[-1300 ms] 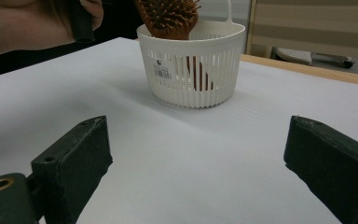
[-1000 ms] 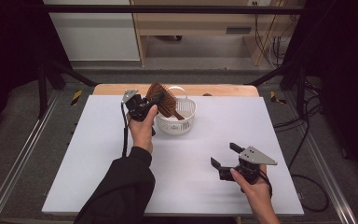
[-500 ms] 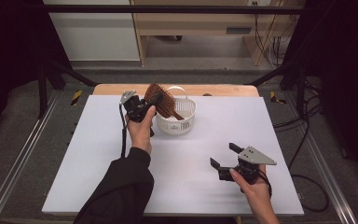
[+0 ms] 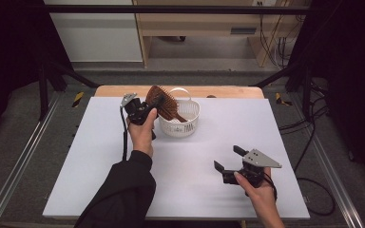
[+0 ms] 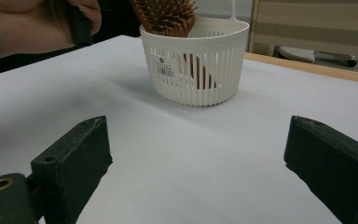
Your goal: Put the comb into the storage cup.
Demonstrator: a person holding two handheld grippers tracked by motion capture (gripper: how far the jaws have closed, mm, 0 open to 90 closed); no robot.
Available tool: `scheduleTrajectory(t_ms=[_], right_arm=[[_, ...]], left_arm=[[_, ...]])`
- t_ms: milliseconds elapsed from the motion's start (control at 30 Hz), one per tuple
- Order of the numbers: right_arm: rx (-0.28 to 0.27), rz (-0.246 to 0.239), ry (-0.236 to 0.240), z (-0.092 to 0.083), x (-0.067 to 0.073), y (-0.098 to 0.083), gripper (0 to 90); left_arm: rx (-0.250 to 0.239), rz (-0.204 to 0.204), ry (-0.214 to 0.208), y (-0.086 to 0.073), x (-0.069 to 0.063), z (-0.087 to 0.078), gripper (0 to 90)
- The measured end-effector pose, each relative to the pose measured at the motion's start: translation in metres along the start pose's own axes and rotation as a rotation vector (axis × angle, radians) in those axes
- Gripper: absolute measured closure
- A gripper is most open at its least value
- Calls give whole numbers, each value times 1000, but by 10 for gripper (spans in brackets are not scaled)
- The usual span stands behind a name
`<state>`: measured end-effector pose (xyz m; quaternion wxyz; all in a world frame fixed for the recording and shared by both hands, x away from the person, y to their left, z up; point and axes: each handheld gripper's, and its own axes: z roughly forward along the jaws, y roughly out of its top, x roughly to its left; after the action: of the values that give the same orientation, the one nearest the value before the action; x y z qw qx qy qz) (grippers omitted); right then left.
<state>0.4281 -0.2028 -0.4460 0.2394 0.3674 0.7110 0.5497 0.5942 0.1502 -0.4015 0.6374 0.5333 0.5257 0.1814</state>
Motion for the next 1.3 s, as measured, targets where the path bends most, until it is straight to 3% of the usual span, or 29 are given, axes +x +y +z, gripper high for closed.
scheduleTrajectory(t_ms=[1300], right_arm=[[6, 0, 6, 1, 0, 0, 73]], left_arm=[[3, -27, 20, -4, 9, -1, 452]])
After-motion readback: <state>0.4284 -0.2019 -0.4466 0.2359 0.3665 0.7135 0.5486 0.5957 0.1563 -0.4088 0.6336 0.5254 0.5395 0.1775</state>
